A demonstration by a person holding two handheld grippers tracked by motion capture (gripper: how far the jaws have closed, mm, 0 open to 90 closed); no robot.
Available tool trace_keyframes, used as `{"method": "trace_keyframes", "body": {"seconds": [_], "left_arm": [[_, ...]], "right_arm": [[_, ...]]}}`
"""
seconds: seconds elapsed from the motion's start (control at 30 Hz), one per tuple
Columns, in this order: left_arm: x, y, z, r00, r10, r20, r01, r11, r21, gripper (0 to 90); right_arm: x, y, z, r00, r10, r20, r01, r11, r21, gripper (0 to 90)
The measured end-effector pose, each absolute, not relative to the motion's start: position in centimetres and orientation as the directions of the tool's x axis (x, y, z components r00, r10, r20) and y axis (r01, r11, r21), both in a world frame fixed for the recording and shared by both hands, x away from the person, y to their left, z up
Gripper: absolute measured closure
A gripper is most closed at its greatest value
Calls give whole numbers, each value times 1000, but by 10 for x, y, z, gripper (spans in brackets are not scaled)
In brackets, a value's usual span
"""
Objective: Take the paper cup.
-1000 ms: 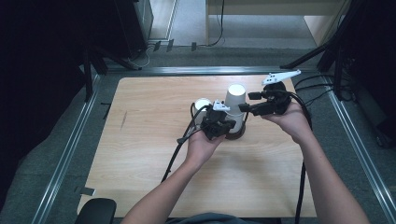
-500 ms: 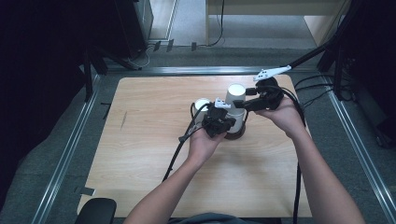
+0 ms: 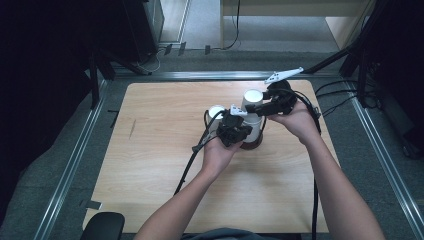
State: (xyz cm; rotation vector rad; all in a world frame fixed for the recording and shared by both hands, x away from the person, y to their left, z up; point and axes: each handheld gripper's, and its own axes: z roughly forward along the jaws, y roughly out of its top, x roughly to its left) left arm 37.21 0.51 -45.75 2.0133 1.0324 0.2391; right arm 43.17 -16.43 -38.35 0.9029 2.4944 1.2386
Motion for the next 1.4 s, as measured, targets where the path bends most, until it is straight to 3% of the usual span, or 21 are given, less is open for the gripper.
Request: {"method": "trace_keyframes", "body": {"seconds": [0.43, 0.83, 1.4], "left_arm": [[372, 6, -459, 644, 739, -198, 580, -303, 756, 882], [372, 5, -459, 642, 739, -205, 584, -297, 756, 883], [371, 6, -462, 641, 737, -214, 579, -281, 765, 883]], "right_arm": [[431, -164, -383, -798, 600, 53, 407, 474, 781, 322], [434, -159, -391, -775, 625, 96, 451, 441, 776, 264], [431, -159, -381, -785, 619, 42, 411, 468, 783, 321]]}}
